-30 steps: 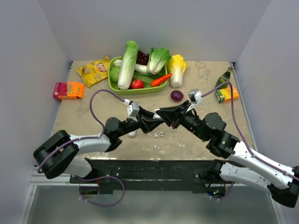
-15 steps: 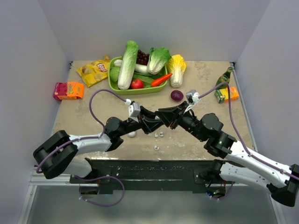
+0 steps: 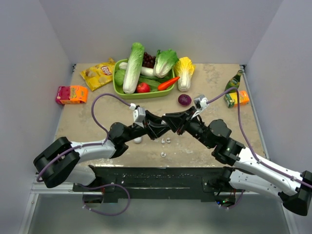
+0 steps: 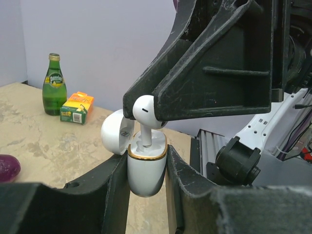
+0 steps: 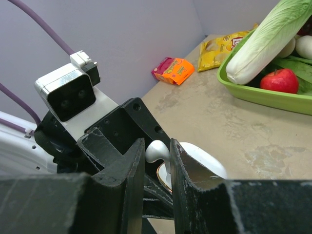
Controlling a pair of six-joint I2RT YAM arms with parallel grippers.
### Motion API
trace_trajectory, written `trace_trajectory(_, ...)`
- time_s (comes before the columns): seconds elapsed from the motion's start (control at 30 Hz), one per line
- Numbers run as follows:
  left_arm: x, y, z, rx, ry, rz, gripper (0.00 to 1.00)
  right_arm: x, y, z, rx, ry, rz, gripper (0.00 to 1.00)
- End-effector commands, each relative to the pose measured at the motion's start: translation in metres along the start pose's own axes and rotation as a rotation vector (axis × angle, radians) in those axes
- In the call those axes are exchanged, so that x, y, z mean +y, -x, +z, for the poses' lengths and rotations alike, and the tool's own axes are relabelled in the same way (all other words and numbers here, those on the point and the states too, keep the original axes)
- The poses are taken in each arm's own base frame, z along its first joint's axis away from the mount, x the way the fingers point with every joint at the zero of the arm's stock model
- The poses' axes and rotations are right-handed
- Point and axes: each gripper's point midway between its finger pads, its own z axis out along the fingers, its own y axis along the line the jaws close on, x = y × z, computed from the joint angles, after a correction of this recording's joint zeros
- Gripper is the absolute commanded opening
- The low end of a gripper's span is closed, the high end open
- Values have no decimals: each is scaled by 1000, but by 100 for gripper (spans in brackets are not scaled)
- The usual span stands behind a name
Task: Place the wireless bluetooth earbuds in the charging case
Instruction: Place the earbud in the charging case.
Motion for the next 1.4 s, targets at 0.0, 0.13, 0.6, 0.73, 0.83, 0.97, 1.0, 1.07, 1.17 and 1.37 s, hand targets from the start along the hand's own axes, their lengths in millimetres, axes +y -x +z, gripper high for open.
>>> trace_trajectory(0.0, -73, 144, -20, -575, -242, 281, 0, -1, 8, 3, -51, -4, 2, 0)
trace_trajectory(0.13, -73, 145, -20, -579, -239, 282, 0, -2, 7, 3, -56, -5, 10, 0)
trace_trajectory(0.6, -73, 156, -22, -621, -210, 305, 0, -7, 3, -1, -77, -23, 80, 0)
trace_trajectory(0.73, -74, 158, -23, -625, -213, 310, 0, -9, -1, -2, -60, -32, 80, 0)
trace_trajectory(0.83, -75, 159, -24, -629, -212, 310, 0, -11, -4, -1, -35, -46, 77, 7)
trace_trajectory(0.97, -75, 159, -25, -630, -211, 313, 0, -13, -9, 1, -11, -63, 78, 18)
trace_trajectory(1.0, -75, 159, -25, -629, -212, 312, 0, -14, -10, 1, -7, -67, 78, 20)
trace_trajectory(1.07, -75, 159, -26, -628, -211, 309, 0, -15, -9, 2, -3, -76, 80, 28)
trace_trajectory(1.17, -75, 158, -27, -627, -207, 310, 0, -16, -9, 4, 3, -89, 83, 34)
trace_trajectory(1.37, -73, 156, -28, -625, -198, 310, 0, -17, -8, 6, 7, -109, 94, 42)
